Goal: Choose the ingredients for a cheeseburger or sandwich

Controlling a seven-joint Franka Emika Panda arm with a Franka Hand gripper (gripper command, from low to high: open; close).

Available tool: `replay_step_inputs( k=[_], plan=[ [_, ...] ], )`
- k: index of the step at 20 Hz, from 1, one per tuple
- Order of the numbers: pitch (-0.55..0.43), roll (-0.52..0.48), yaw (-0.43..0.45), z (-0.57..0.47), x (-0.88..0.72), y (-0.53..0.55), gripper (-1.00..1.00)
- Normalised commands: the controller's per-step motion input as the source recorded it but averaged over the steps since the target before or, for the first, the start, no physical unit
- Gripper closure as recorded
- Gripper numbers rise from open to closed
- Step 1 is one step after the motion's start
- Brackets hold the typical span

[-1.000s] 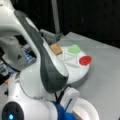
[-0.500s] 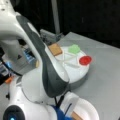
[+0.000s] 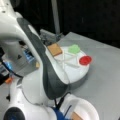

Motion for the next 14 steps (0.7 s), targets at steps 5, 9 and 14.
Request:
replay_step_inputs(
  k=[5, 9, 14],
  plan=[
    [0.023, -0.144, 0.054, -0.06, 0.01, 0.03, 1.0],
    [0.004, -0.14, 0.058, -0.07, 0.03, 0.04, 1.0],
    [-0.004, -0.132, 0.054, -0.05, 0.03, 0.04, 1.0]
  ],
)
